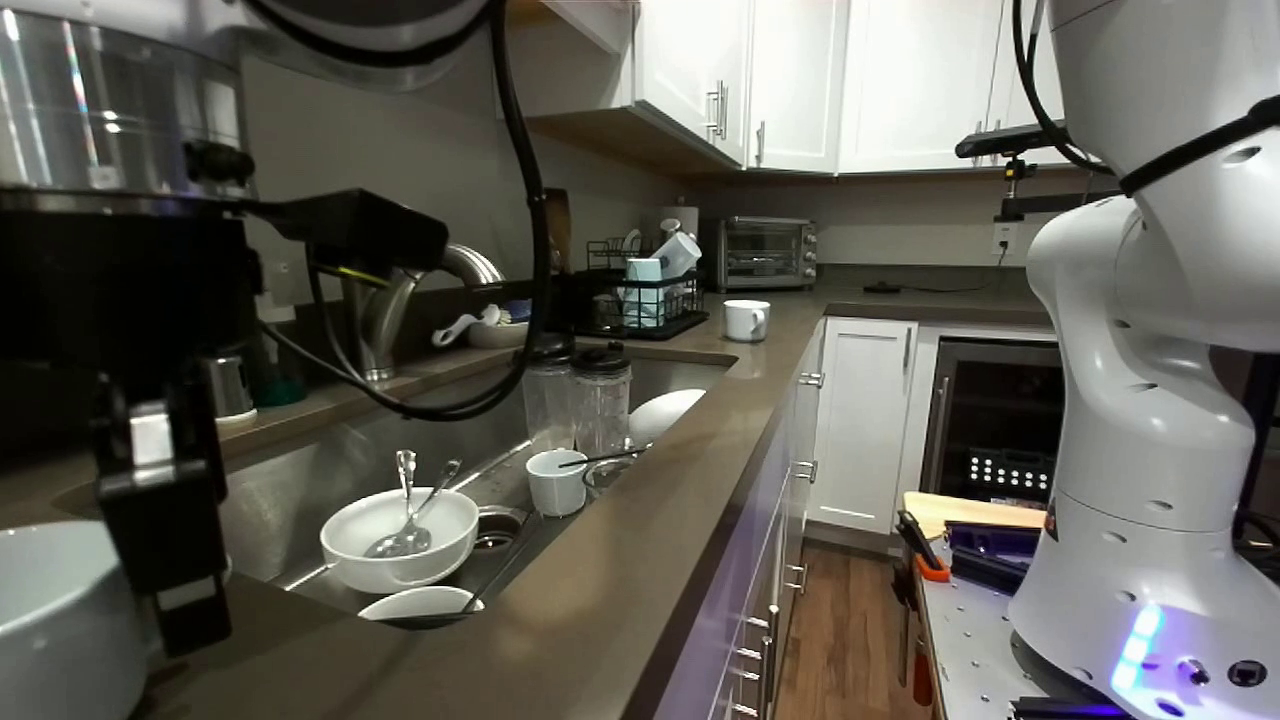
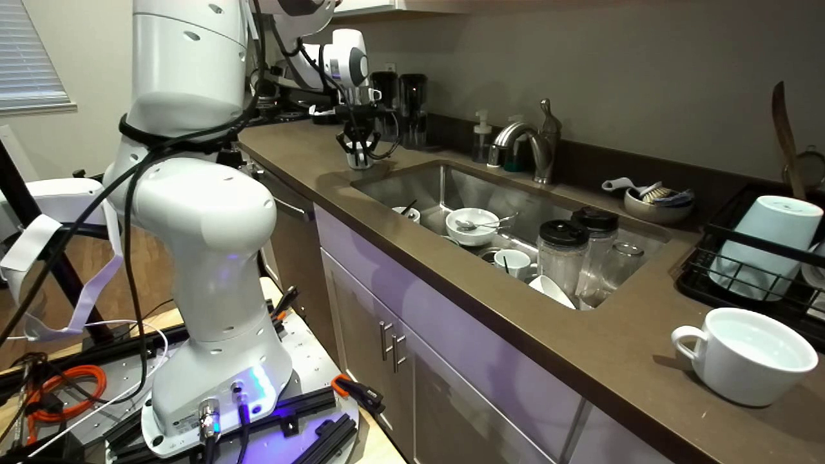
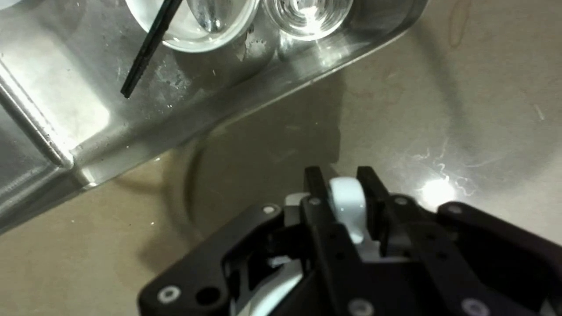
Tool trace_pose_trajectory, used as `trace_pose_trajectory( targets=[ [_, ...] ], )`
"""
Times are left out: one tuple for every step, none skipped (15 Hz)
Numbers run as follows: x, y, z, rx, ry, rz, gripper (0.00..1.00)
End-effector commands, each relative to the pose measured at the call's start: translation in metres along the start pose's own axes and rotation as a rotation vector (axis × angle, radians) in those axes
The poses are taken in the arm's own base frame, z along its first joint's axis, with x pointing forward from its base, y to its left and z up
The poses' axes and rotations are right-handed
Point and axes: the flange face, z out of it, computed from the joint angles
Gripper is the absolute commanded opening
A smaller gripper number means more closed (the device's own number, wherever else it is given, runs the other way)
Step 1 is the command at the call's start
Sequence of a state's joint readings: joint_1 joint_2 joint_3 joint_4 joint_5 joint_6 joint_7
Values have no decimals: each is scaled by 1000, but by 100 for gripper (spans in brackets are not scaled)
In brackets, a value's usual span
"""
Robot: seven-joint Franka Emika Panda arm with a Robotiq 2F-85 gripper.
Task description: Pour the water from the left cup into the sink
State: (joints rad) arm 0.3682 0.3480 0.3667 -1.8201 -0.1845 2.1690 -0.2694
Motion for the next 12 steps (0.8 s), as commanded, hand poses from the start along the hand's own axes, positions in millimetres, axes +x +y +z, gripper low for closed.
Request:
trace_pose_trajectory(
  targets=[
    [0, 4, -11, 23, 10, 4, 57],
    [-1, 4, -11, 17, 7, 12, 63],
    [-2, 4, -13, 8, 0, 19, 70],
    [-3, 5, -13, 0, -9, 29, 76],
    [-5, 5, -15, -12, -19, 40, 78],
    [-7, 6, -15, -22, -26, 51, 80],
    [-10, 6, -17, -33, -34, 65, 83],
    [-12, 7, -19, -46, -40, 80, 94],
    [-14, 7, -21, -55, -48, 95, 95],
    [-18, 8, -23, -67, -53, 112, 98],
    [-21, 8, -27, -78, -58, 129, 99],
    [-24, 9, -30, -96, -60, 151, 100]
  ],
)
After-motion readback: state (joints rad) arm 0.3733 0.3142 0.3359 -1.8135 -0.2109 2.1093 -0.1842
